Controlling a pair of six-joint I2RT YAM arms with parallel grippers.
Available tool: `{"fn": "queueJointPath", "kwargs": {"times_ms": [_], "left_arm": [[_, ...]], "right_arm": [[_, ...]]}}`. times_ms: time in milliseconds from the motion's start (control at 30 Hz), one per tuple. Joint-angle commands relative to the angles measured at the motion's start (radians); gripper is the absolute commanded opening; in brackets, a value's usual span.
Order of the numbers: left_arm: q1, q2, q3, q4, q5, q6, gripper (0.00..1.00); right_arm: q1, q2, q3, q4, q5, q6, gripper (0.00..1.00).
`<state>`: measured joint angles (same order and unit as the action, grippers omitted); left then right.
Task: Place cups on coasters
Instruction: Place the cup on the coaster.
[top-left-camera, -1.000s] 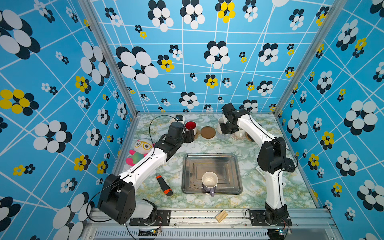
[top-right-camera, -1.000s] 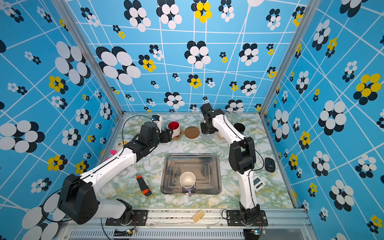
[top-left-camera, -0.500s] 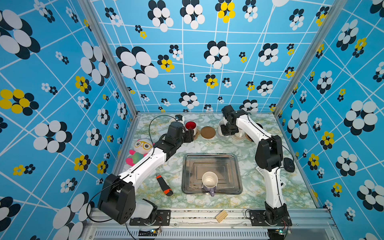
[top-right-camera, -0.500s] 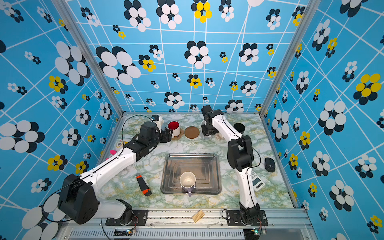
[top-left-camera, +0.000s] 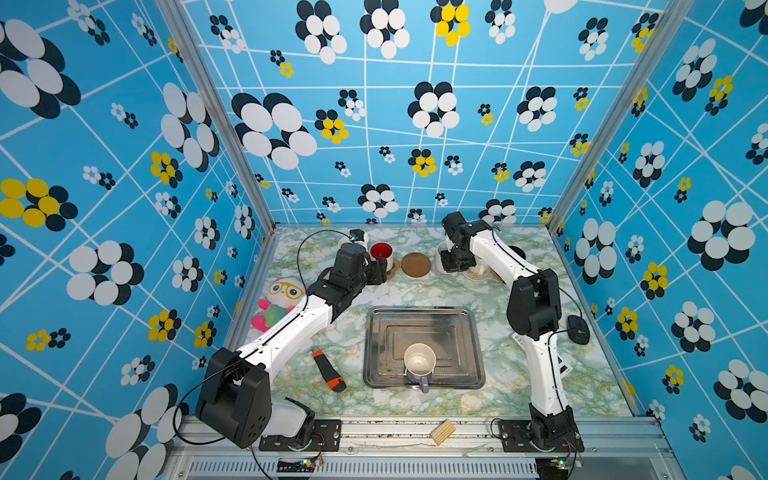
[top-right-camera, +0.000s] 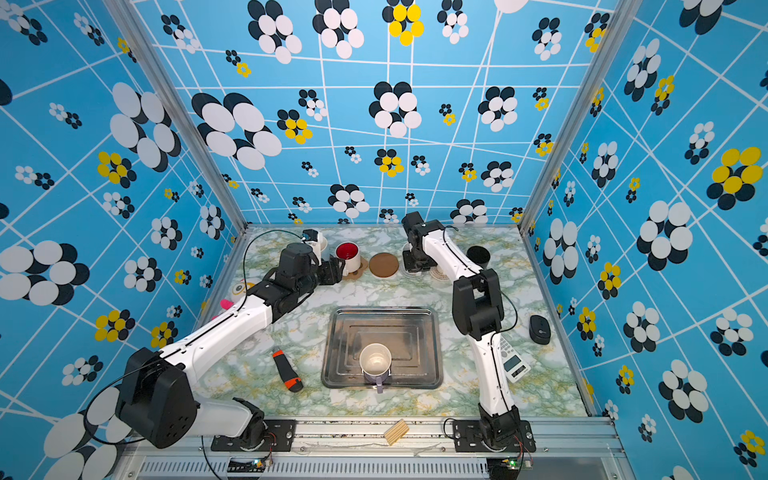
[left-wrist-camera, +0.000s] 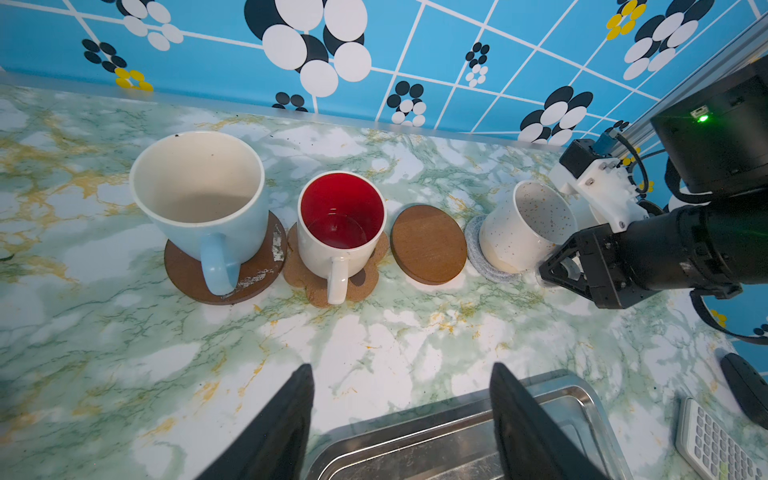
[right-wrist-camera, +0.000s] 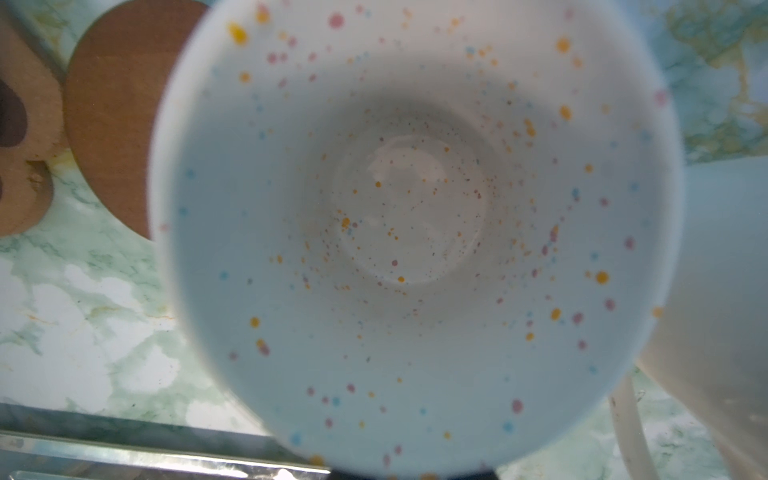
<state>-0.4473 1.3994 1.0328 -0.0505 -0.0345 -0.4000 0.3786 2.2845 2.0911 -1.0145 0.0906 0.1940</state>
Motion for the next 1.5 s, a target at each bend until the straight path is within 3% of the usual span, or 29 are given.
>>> {"fn": "queueJointPath", "kwargs": {"times_ms": [0,267,500,733,833,1167,1467], "left_arm": [[0.010,0.009,-0.015,0.017,0.012,-0.007,0.68],[0.013,0.003,-0.017,0.017,0.014,-0.008,0.68],[0.013,-0.005,-0.022,0.017,0.015,-0.010,0.68],[0.012,-0.011,-0.025,0.016,0.017,-0.011,0.68],[0.012,-0.017,-0.027,0.017,0.016,-0.010,0.68],[0.013,-0.048,-0.042,0.014,0.011,-0.009,0.68],[0.015,-0.056,-0.054,0.036,0.016,-0.017,0.68]], "right_arm": [[-0.008,0.003,0.050,0.010,-0.007,-0.005,0.00],[-0.008,-0.003,0.044,0.004,-0.017,0.004,0.01],[-0.008,-0.013,0.033,0.005,-0.028,0.010,0.17],[-0.007,-0.031,0.012,0.012,-0.026,0.012,0.22],[-0.007,-0.040,0.002,0.014,-0.025,0.016,0.30],[-0.007,-0.102,-0.063,0.036,-0.020,0.037,0.41],[0.028,-0.325,-0.217,0.102,0.025,0.125,0.51]]}}
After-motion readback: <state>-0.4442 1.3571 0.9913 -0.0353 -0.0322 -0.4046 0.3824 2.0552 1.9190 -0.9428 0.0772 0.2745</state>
